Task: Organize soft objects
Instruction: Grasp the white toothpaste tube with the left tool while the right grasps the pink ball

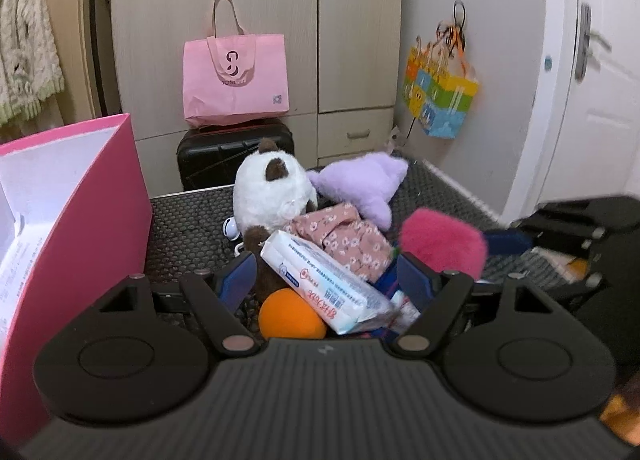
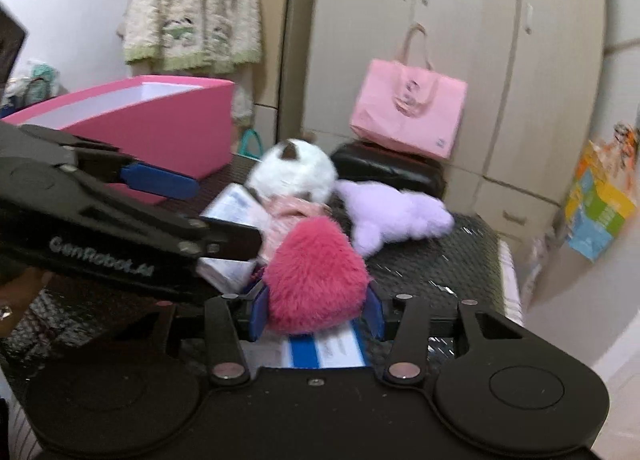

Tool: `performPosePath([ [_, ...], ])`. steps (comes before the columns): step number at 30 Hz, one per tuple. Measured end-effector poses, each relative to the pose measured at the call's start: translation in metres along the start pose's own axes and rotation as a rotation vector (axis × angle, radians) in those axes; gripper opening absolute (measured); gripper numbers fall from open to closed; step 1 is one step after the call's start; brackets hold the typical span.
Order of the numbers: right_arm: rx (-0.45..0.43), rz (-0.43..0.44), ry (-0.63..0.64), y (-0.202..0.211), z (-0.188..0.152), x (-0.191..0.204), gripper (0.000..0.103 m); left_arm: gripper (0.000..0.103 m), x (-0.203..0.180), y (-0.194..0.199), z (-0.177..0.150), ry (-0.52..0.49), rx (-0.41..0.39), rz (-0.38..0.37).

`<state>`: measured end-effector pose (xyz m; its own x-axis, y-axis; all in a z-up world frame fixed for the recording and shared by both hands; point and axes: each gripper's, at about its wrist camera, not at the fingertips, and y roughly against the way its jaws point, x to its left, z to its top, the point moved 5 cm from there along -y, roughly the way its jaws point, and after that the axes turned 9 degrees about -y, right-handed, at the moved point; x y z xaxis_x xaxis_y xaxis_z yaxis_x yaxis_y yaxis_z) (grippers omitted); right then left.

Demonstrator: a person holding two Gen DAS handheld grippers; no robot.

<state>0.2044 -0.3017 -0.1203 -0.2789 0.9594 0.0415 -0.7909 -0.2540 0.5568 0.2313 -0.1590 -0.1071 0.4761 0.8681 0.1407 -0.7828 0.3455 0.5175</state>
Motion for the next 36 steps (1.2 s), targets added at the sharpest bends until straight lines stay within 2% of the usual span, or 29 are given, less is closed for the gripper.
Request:
performPosePath([
  [6, 0.000, 0.033, -0.038, -0.002, -0.005, -0.009, 0.053, 0.077, -0.007, -0.009, 0.003, -0.060, 0.040, 0.037],
  [8, -0.011, 0.035, -0.018, -0.002, -0.007, -0.008, 0.053, 0.058, -0.008, -0.014, 0.003, -0.072, 0.079, 0.035],
  [9, -0.015, 0.038, -0.014, -0.002, -0.007, -0.008, 0.053, 0.055, -0.007, -0.016, 0.002, -0.069, 0.094, 0.034],
  [15, -0.021, 0.063, -0.022, -0.003, -0.008, -0.012, 0.053, 0.054, -0.005, -0.024, 0.000, -0.058, 0.131, 0.062],
  [18, -0.024, 0.066, -0.023, -0.003, -0.009, -0.012, 0.053, 0.052, -0.005, -0.026, 0.001, -0.048, 0.118, 0.076],
  [20, -0.024, 0.066, -0.023, -0.004, -0.008, -0.012, 0.053, 0.043, -0.007, -0.024, 0.001, -0.065, 0.097, 0.086],
  [26, -0.027, 0.036, 0.034, -0.006, -0.010, -0.007, 0.064, 0.036, -0.006, -0.018, 0.001, -0.051, 0.064, 0.083],
  [28, -0.029, 0.033, 0.036, -0.008, -0.009, -0.007, 0.071, 0.035, -0.005, -0.017, 0.001, -0.034, 0.048, 0.078],
  [29, -0.036, 0.033, 0.032, -0.009, -0.008, -0.007, 0.074, 0.029, -0.003, -0.015, 0.001, -0.019, 0.030, 0.071],
  [31, -0.044, 0.039, 0.028, -0.010, -0.006, -0.006, 0.075, 0.024, -0.002, -0.012, 0.001, -0.005, 0.006, 0.054],
  [36, -0.036, 0.025, 0.026, -0.017, -0.001, -0.005, 0.081, 0.023, -0.004, -0.013, 0.001, 0.005, 0.008, 0.017],
])
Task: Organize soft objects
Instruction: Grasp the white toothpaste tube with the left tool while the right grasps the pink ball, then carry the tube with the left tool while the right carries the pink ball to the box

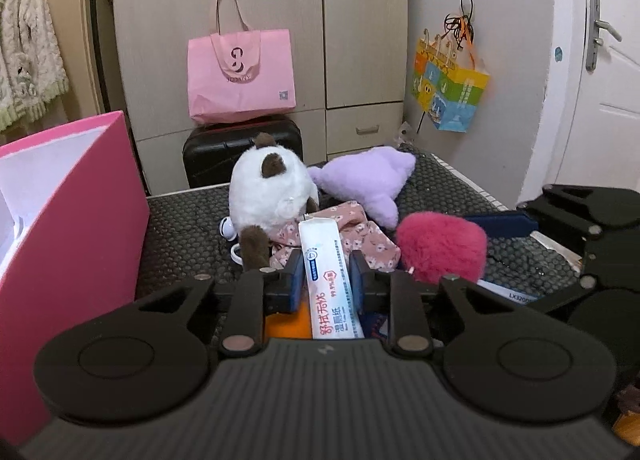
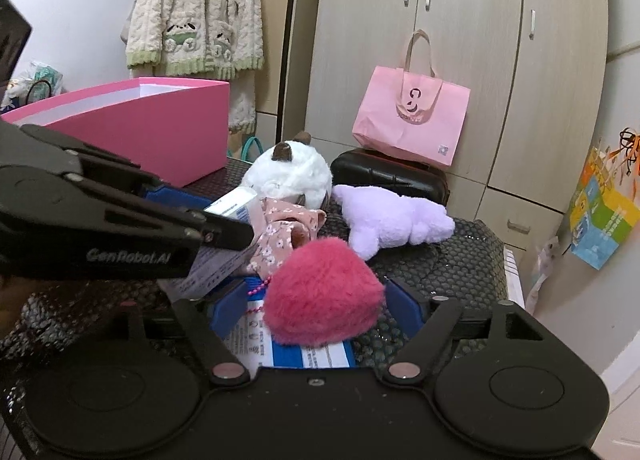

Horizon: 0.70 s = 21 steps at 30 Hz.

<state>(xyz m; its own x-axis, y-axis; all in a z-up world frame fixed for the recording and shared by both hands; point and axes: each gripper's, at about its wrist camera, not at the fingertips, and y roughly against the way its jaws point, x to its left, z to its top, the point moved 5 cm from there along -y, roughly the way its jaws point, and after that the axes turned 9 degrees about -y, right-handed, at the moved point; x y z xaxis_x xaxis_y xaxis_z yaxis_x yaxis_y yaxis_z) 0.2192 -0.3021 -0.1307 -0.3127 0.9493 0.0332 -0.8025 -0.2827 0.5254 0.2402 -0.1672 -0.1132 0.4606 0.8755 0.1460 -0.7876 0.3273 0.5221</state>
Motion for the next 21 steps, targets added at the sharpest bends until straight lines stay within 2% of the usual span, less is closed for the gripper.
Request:
performPosePath([
  [3, 0.018, -0.001, -0.020, -0.005, 0.000, -0.002, 0.081, 0.022, -0.005, -0.005, -0.002, -0.027, 0.039, 0.020],
  [5, 0.032, 0.004, -0.025, -0.009, -0.001, -0.004, 0.077, 0.022, -0.007, -0.007, -0.001, -0.042, 0.050, 0.034],
  [6, 0.029, 0.022, -0.033, -0.008, -0.002, -0.004, 0.065, 0.023, -0.008, -0.008, 0.000, -0.044, 0.055, 0.038],
  [8, 0.030, 0.051, -0.058, -0.007, -0.003, -0.004, 0.055, 0.019, -0.008, -0.007, 0.000, -0.040, 0.061, 0.041],
  [13, 0.004, 0.039, -0.063, 0.001, -0.003, -0.003, 0.052, 0.017, -0.010, -0.001, 0.000, -0.038, 0.048, 0.058],
  [21, -0.044, 0.048, -0.110, 0.026, 0.004, 0.000, 0.053, 0.017, -0.004, 0.027, 0.001, 0.011, 0.009, 0.042],
])
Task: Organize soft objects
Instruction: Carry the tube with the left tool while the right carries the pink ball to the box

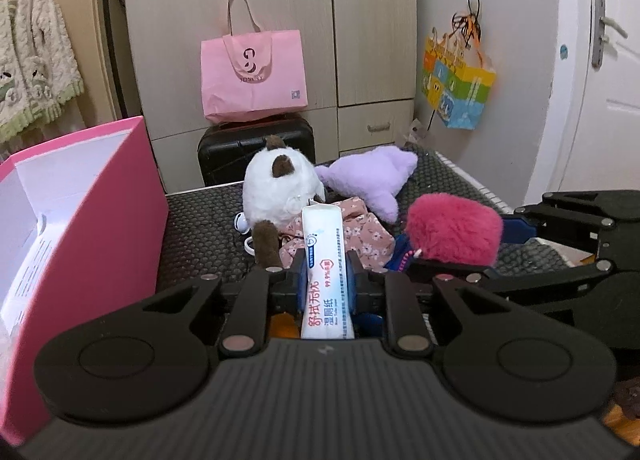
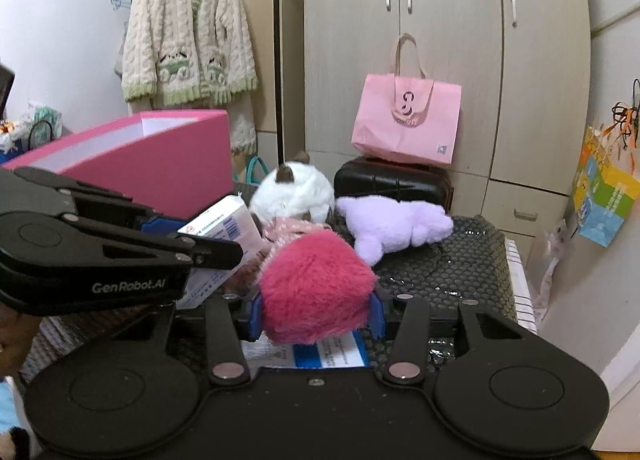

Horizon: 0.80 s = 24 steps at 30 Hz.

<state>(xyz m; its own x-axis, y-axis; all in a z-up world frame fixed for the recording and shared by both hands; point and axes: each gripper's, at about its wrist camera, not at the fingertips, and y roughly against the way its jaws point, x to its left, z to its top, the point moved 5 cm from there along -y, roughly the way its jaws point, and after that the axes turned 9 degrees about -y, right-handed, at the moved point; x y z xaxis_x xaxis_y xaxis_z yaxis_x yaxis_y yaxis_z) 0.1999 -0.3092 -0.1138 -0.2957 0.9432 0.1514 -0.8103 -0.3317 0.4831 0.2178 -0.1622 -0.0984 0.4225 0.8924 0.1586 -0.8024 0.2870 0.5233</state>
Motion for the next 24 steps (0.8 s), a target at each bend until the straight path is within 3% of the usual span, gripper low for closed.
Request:
performPosePath([
  [15, -0.002, 0.016, -0.023, 0.046, -0.007, 0.031, 0.053, 0.017, 0.005, 0.064, -0.018, 0.038, -0.042, -0.034],
  [24, 0.064, 0.055, -0.010, 0.062, -0.035, 0.063, 0.053, 0.017, 0.006, 0.096, -0.046, 0.038, -0.014, -0.056],
])
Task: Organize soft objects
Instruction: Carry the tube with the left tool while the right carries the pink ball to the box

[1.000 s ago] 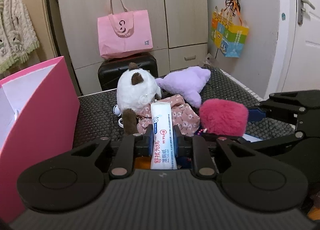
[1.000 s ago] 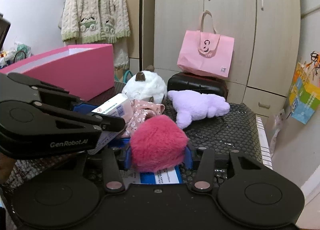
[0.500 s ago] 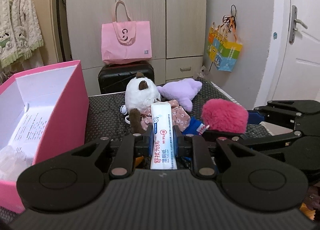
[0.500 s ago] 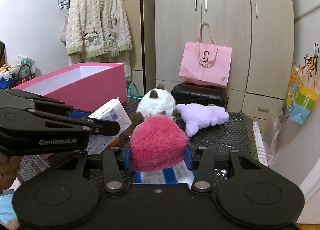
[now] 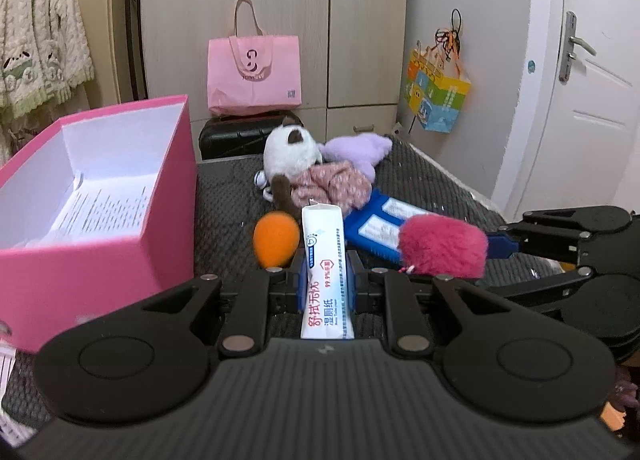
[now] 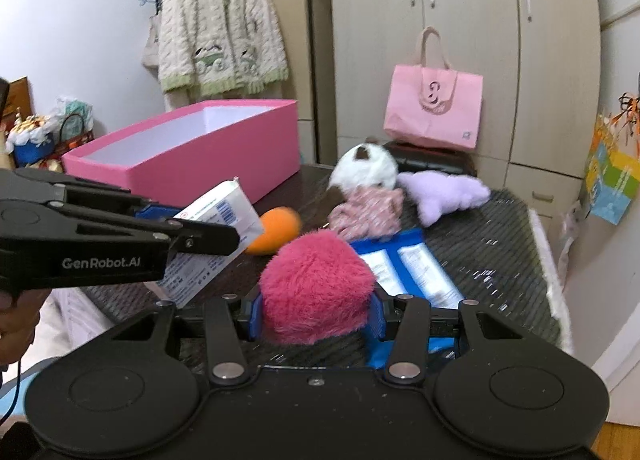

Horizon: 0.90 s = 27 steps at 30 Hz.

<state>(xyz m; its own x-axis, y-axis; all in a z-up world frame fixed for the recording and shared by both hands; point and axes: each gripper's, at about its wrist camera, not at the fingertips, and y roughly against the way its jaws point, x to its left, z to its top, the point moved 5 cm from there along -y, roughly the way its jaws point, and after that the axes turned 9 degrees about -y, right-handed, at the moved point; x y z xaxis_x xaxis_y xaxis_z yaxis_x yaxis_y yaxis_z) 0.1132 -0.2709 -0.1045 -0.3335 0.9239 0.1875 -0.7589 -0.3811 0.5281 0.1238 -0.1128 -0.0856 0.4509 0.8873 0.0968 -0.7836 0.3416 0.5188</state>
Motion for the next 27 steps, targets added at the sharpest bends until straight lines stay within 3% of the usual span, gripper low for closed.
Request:
performPosePath([
  [7, 0.049, 0.059, 0.013, 0.012, -0.017, 0.028, 0.053, 0.017, 0.007, 0.026, -0.021, 0.011, 0.060, -0.048],
  [13, 0.113, 0.172, 0.012, 0.014, -0.024, 0.056, 0.053, 0.017, 0.020, 0.050, -0.037, 0.037, 0.133, -0.069],
  [27, 0.254, 0.430, 0.056, 0.003, -0.007, 0.133, 0.053, 0.017, 0.072, 0.112, -0.050, 0.044, 0.270, -0.073],
])
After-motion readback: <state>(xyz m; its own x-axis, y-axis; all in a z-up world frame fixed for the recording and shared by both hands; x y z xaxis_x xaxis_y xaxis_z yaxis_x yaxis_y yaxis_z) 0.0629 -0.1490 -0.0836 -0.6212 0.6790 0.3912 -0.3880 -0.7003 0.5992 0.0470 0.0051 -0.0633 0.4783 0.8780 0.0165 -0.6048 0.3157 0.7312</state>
